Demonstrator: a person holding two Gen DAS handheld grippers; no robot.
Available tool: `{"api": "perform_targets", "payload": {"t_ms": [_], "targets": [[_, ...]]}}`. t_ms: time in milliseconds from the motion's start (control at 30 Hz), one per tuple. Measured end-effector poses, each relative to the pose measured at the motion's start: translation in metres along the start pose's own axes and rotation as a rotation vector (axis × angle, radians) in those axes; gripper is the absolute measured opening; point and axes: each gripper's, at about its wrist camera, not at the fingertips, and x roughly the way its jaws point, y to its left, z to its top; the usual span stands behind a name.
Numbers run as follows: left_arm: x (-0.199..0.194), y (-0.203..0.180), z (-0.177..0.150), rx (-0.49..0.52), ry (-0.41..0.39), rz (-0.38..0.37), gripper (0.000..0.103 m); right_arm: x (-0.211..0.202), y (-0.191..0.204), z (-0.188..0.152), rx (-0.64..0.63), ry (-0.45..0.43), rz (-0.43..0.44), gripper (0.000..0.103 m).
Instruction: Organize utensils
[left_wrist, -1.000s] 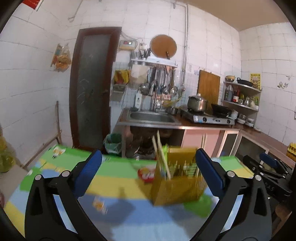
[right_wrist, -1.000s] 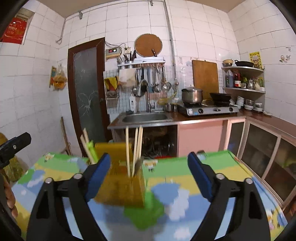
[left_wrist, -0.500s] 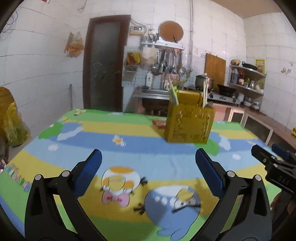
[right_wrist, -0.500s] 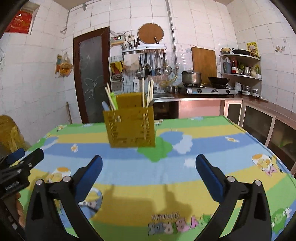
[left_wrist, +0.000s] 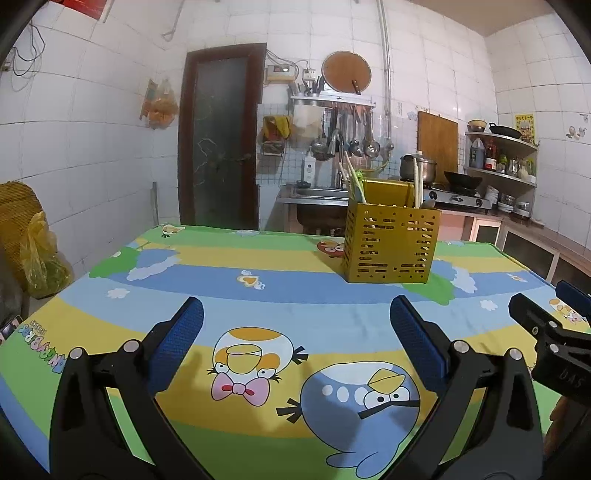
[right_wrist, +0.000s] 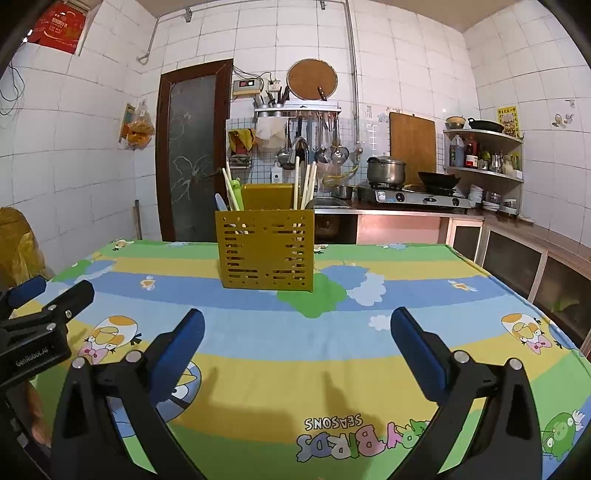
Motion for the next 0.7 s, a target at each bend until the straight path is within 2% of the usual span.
{"api": "perform_targets", "payload": {"t_ms": [700], "targets": [[-0.0088, -0.0012, 0.0015, 0.016, -0.047, 0.021, 0.098, -0.0046, 0.0004, -0.0012, -0.010, -0.035, -0.034, 0.098]]}}
